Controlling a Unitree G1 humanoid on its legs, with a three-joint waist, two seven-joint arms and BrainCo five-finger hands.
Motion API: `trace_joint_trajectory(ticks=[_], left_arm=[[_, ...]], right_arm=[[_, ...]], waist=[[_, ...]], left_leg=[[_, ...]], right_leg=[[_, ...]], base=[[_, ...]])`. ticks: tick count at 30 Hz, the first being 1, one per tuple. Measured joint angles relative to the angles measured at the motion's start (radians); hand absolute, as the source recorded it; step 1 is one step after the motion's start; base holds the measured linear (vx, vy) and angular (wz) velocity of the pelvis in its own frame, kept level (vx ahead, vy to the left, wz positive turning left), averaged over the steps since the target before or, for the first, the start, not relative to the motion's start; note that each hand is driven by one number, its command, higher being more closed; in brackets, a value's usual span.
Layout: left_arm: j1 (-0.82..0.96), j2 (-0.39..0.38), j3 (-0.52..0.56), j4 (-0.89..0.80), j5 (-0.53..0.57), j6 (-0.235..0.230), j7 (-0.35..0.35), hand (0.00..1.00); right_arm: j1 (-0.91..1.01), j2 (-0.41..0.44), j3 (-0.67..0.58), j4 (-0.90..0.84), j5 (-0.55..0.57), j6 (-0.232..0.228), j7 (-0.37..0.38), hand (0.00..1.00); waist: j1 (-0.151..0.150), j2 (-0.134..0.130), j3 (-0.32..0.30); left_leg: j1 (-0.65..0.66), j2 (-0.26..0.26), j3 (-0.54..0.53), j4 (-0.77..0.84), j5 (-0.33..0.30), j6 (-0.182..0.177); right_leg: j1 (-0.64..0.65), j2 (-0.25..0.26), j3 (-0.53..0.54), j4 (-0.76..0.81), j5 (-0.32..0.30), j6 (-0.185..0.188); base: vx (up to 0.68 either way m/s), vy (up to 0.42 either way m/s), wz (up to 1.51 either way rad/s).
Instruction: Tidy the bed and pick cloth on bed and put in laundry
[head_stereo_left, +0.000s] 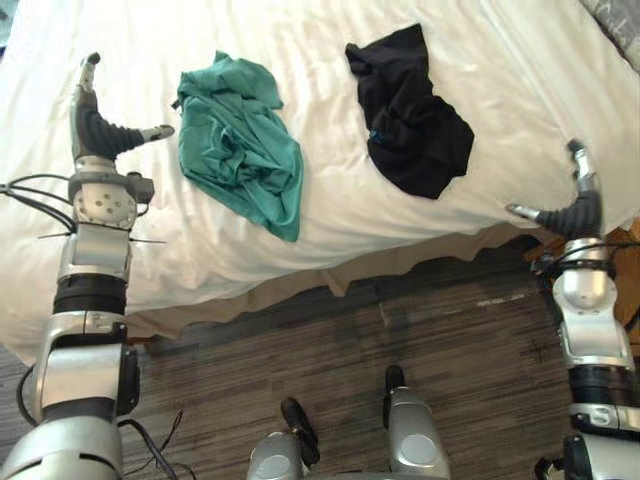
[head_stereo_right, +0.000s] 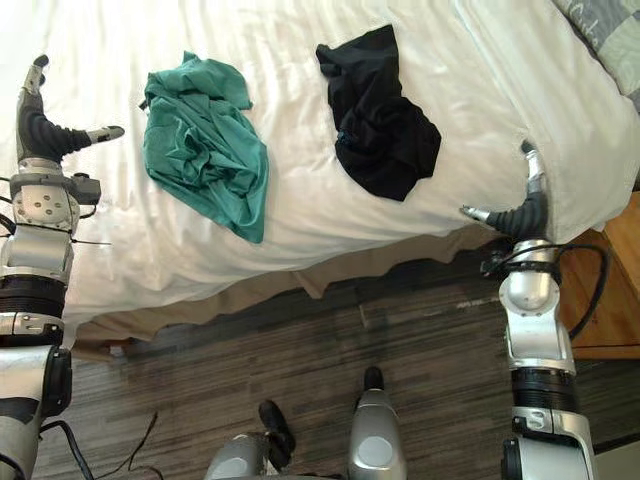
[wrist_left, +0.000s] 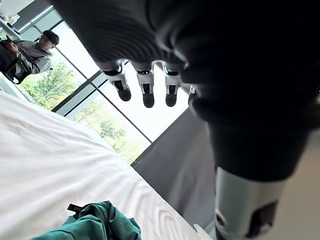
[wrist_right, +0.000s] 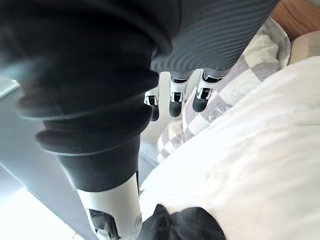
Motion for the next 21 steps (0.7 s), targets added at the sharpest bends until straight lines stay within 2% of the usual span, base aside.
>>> trace_joint_trajectory(ticks=[1, 3, 5, 6, 7, 8, 11, 13, 18, 21], left_arm=[[0.001, -0.005, 0.000, 0.000, 0.001, 0.001, 0.000, 0.00], [0.001, -0.004, 0.000, -0.011, 0.001, 0.001, 0.001, 0.00], [0.002, -0.003, 0.000, -0.017, 0.007, 0.001, 0.003, 0.00], [0.002, -0.003, -0.002, -0.017, 0.023, 0.002, 0.003, 0.00], [0.003, -0.004, -0.003, -0.017, 0.026, 0.004, 0.003, 0.00], [0.004, -0.005, -0.002, -0.016, 0.032, 0.009, 0.004, 0.00], [0.003, -0.027, -0.006, -0.017, 0.040, 0.013, 0.002, 0.00], [0.001, -0.028, -0.006, -0.017, 0.041, 0.013, 0.002, 0.00], [-0.005, -0.034, -0.039, -0.017, 0.055, 0.014, 0.001, 0.00], [-0.033, -0.061, -0.061, 0.005, 0.078, 0.019, 0.001, 0.00]], right_arm=[[0.000, 0.003, 0.001, 0.000, 0.000, 0.000, 0.000, 0.00], [-0.010, 0.006, -0.002, -0.006, 0.000, 0.000, -0.002, 0.00], [-0.015, 0.008, 0.003, -0.007, 0.000, 0.000, 0.001, 0.00], [-0.017, 0.006, 0.003, -0.007, 0.000, 0.000, 0.001, 0.00], [-0.019, 0.003, 0.003, -0.007, 0.000, 0.000, 0.001, 0.00], [-0.013, 0.019, 0.000, -0.008, 0.000, -0.001, 0.000, 0.00], [-0.012, 0.019, -0.008, -0.013, -0.009, -0.001, 0.000, 0.00], [-0.010, 0.028, -0.007, -0.014, -0.025, -0.001, 0.000, 0.00], [0.017, 0.039, -0.008, -0.026, -0.036, -0.002, 0.000, 0.00], [0.033, 0.041, -0.013, -0.030, -0.036, -0.002, -0.002, 0.00]], waist=[[-0.002, 0.000, 0.000], [0.003, -0.003, 0.001], [0.007, 0.001, 0.000], [0.007, 0.012, -0.002], [0.008, 0.024, -0.002], [0.013, 0.006, -0.004], [-0.005, 0.005, -0.004], [-0.018, 0.005, -0.004], [-0.019, 0.006, -0.004], [-0.020, 0.004, -0.003]], left_leg=[[-0.015, 0.002, -0.019, 0.021, 0.017, 0.004], [-0.054, -0.047, -0.103, -0.038, 0.000, -0.015], [-0.051, -0.122, -0.155, -0.236, 0.009, -0.030], [-0.028, -0.146, -0.152, -0.359, 0.044, -0.063], [-0.020, -0.143, -0.146, -0.401, 0.080, -0.058], [-0.006, -0.153, -0.119, -0.424, 0.114, -0.009], [0.001, -0.190, -0.110, -0.443, 0.117, 0.007], [0.011, -0.197, -0.112, -0.445, 0.117, 0.008], [0.025, -0.186, -0.112, -0.471, 0.120, 0.004], [-0.001, -0.192, -0.111, -0.487, 0.130, 0.006]], right_leg=[[0.004, 0.001, -0.003, 0.000, -0.001, -0.003], [-0.002, 0.000, 0.002, -0.015, 0.001, -0.020], [-0.014, 0.006, 0.014, -0.042, 0.017, -0.024], [-0.020, 0.022, 0.019, -0.048, 0.023, -0.015], [-0.024, 0.040, 0.023, -0.047, 0.026, -0.007], [-0.035, 0.037, 0.050, -0.042, 0.032, 0.004], [-0.026, 0.011, 0.050, -0.073, 0.043, 0.019], [0.000, 0.003, 0.043, -0.094, 0.045, 0.023], [0.016, 0.008, 0.023, -0.111, 0.045, 0.023], [-0.049, 0.002, 0.018, -0.042, 0.026, 0.019]], base=[[-0.04, -0.139, 0.19], [-0.04, -0.097, 0.05], [-0.02, 0.002, -0.17], [-0.01, 0.071, -0.31], [0.02, 0.136, -0.48], [0.05, 0.107, -0.38], [0.11, 0.101, -0.09], [0.10, 0.062, 0.09], [0.05, -0.005, 0.05], [-0.03, -0.009, 0.04]])
